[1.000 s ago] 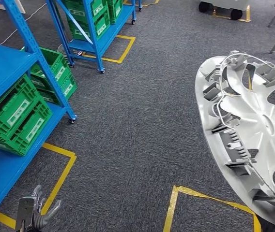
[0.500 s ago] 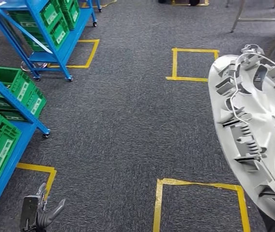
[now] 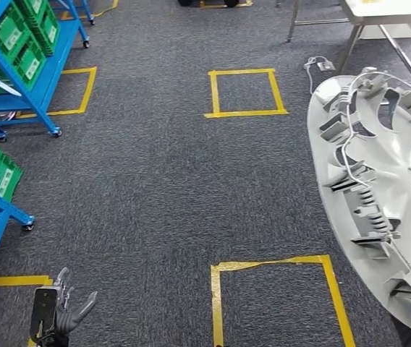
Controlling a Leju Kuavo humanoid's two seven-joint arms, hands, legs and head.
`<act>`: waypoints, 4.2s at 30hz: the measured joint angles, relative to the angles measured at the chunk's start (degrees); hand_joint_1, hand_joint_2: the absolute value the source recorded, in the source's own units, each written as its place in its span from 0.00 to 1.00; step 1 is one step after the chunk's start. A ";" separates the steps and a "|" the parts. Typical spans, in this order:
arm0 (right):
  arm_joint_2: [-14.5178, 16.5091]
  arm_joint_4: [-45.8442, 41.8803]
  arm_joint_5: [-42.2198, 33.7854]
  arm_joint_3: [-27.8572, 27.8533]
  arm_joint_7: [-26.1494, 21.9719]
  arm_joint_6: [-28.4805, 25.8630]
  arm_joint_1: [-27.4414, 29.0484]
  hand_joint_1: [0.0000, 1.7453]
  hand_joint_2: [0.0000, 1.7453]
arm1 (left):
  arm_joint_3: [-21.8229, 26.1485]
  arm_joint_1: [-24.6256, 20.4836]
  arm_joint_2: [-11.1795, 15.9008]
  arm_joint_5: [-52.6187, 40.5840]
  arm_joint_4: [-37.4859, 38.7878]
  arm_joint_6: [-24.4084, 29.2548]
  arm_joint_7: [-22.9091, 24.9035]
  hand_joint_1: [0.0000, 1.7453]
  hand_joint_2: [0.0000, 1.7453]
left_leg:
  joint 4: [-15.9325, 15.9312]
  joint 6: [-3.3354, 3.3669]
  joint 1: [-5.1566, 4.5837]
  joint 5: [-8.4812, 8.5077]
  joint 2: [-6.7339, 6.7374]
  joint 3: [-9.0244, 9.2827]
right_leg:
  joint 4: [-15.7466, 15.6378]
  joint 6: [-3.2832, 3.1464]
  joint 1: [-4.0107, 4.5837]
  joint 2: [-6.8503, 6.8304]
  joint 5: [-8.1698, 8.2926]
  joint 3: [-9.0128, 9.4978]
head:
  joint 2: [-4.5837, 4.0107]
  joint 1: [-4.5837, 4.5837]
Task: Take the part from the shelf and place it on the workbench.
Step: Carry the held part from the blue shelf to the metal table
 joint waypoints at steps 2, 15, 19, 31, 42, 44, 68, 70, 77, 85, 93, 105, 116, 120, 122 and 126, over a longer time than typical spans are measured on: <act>0.00 0.00 -0.06 -0.02 0.03 0.00 -0.01 1.00 1.00 | -0.07 0.02 0.00 0.03 0.19 0.04 0.01 0.00 1.00 | 0.53 -0.86 0.68 -0.53 1.57 0.02 | 0.73 1.38 -0.92 -0.63 1.08 -0.68 | 0.00 0.01; 0.11 -0.20 -0.09 -0.64 0.13 0.00 -0.26 1.00 1.00 | -0.63 0.09 0.48 0.09 0.62 0.16 0.01 0.00 1.00 | 18.78 -4.36 2.54 -10.34 0.84 -6.96 | -13.40 -1.20 -1.97 0.30 7.52 6.23 | 0.00 -0.32; 0.11 -0.20 -0.07 -0.78 0.13 0.00 -0.28 1.00 1.00 | -0.67 0.02 0.50 0.45 0.83 0.36 0.00 0.00 1.00 | 15.23 -3.28 2.26 -6.28 -0.69 -5.84 | -13.50 -1.46 -1.71 3.30 7.71 6.16 | 0.00 -0.34; 0.11 -0.20 0.85 -0.77 0.06 0.00 -0.57 1.00 1.00 | -1.36 0.35 0.72 1.92 1.01 1.16 -0.02 0.00 1.00 | 3.03 -2.52 2.06 -2.28 0.85 -0.17 | 2.15 0.21 -1.24 -0.56 -0.37 -1.04 | 0.00 -0.01; 0.11 -0.24 2.10 -0.77 0.08 0.00 -0.69 1.00 1.00 | -2.27 0.36 0.96 2.79 1.22 1.33 -0.06 0.00 1.00 | 4.98 -4.07 1.94 -3.87 4.39 -0.52 | -15.49 -2.57 -0.32 -2.67 5.80 10.35 | 0.00 -0.16; 0.14 -0.25 2.85 -0.76 0.08 0.00 -0.72 1.00 1.00 | -2.31 0.44 1.12 3.01 1.30 1.32 -0.14 0.00 1.00 | 11.60 -4.65 2.24 -7.50 1.47 -3.24 | -15.74 -2.91 -0.72 -1.44 6.06 10.38 | 0.00 -0.38; 0.17 -0.21 4.94 -0.56 0.13 0.02 -0.60 1.00 1.00 | -3.25 0.77 1.84 3.34 1.72 0.86 -0.28 0.00 1.00 | 3.69 -3.47 2.06 -11.54 4.89 9.27 | -11.15 -4.23 1.87 -5.71 7.63 3.89 | 0.00 -0.37; 0.17 -0.21 4.92 -0.54 0.13 0.02 -0.52 1.00 1.00 | -3.43 0.61 1.82 3.34 1.74 0.86 -0.32 0.00 1.00 | 3.60 -4.32 2.06 -11.59 5.84 10.48 | -12.06 -4.53 2.07 -5.00 6.51 4.90 | 0.00 -0.43; 0.17 0.04 4.73 -0.13 0.13 0.02 -0.40 1.00 1.00 | -3.66 0.73 2.07 3.34 1.91 1.00 -0.53 0.00 1.00 | 21.95 -6.33 2.86 -15.68 0.45 -3.74 | -14.17 -4.93 0.20 0.41 3.10 12.14 | 0.00 -0.82; 0.17 0.74 4.53 0.32 0.11 -0.02 -0.39 1.00 1.00 | -3.85 0.91 2.42 3.11 2.52 0.39 -1.76 0.00 1.00 | 5.39 -7.19 4.93 1.91 -1.62 -6.58 | -15.30 -2.38 -1.10 5.92 -4.00 19.97 | -0.04 -1.62; 0.17 0.76 4.15 0.43 0.06 -0.05 -0.54 1.00 1.00 | -4.90 0.53 2.62 2.60 2.53 -0.43 -3.09 0.00 1.00 | 5.41 -4.08 4.19 -0.83 1.58 -3.69 | 2.44 -1.10 -1.06 -1.02 -9.81 8.31 | -0.02 -0.51; 0.18 0.72 4.09 0.48 0.11 -0.06 -0.56 1.00 1.00 | -5.38 0.66 2.82 2.41 2.54 -0.63 -3.20 0.00 1.00 | 12.37 -6.33 3.49 -8.01 1.96 -2.97 | -14.71 -3.51 -0.25 -1.53 3.66 12.53 | -0.02 -0.59; 0.17 0.72 4.06 0.50 0.11 -0.04 -0.58 1.00 1.00 | -5.49 0.67 3.15 2.21 2.55 -0.63 -3.20 0.00 1.00 | 4.90 -4.98 3.83 -3.20 -2.93 -0.69 | -14.49 -1.74 -0.64 6.52 2.56 12.07 | -0.02 -0.63; 0.17 0.72 3.90 0.51 0.10 -0.06 -0.62 1.00 1.00 | -5.66 0.63 3.12 1.89 2.53 -0.66 -3.14 0.00 1.00 | 4.57 -3.50 3.95 -3.46 -0.54 -0.11 | -7.59 -0.57 -0.64 0.70 -1.39 8.71 | -0.02 -0.06; 0.17 0.72 3.86 0.53 0.04 -0.05 -0.72 1.00 1.00 | -5.64 0.96 3.13 1.73 2.53 -0.62 -3.00 0.00 1.00 | 4.60 -3.31 3.90 -3.80 0.85 0.13 | 0.52 -0.09 -0.81 -0.92 -4.80 4.22 | -0.02 0.19; 0.17 0.79 3.98 0.62 0.06 -0.05 -0.55 1.00 1.00 | -5.64 1.11 3.12 1.37 2.53 -0.59 -2.61 0.00 1.00 | 4.62 -4.05 4.08 -5.03 2.66 1.45 | -4.29 0.27 -1.13 -1.67 0.25 5.98 | -0.02 0.19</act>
